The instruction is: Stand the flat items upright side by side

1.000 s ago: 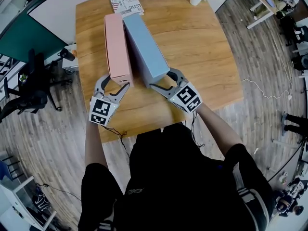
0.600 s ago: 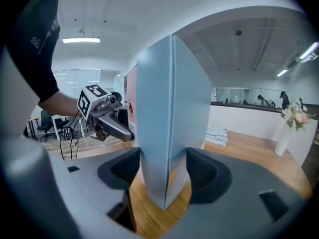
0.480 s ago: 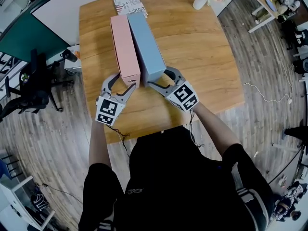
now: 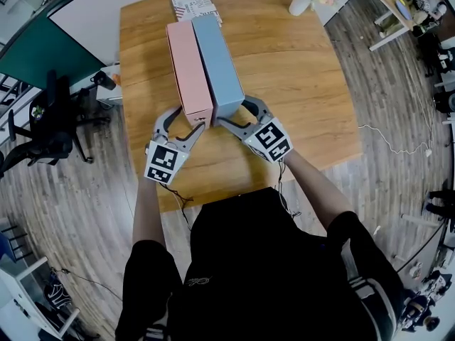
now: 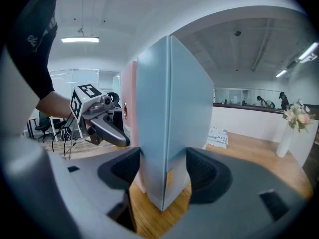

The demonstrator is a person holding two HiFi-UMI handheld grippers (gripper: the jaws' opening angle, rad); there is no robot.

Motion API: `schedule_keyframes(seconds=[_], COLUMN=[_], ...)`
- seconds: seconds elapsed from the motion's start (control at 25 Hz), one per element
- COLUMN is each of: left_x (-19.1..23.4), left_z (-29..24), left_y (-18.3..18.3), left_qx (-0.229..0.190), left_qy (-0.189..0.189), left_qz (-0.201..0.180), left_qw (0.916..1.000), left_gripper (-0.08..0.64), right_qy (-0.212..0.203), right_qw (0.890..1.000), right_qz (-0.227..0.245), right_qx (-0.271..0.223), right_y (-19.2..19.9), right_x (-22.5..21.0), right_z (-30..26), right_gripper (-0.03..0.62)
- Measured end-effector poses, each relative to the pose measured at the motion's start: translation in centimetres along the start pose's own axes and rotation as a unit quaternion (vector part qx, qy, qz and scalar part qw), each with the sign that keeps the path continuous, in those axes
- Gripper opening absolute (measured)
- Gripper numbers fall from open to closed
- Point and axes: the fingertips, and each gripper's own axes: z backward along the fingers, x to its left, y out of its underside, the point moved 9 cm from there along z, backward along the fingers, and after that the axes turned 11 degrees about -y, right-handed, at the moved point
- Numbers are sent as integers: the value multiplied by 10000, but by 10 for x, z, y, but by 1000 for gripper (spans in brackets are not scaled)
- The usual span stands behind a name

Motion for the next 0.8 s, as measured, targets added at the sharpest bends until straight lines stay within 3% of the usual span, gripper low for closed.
schedule_keyframes(seconds=[0.48,0.8], left_x=[-1,-9], left_z=[-4,16], left_y=[-2,8], left_qx=[14,194], left_qy=[-164,-590], left_qz=[58,320], left_qw=[9998,9976], left_gripper=[310,319], right_qy=[69,172], right_qw=[10000,9994], right_qz=[-64,-246], right_qx=[-2,-144], right_y=[-4,5], right_x=[-2,-7], right_z=[-4,20], right_gripper=[296,293])
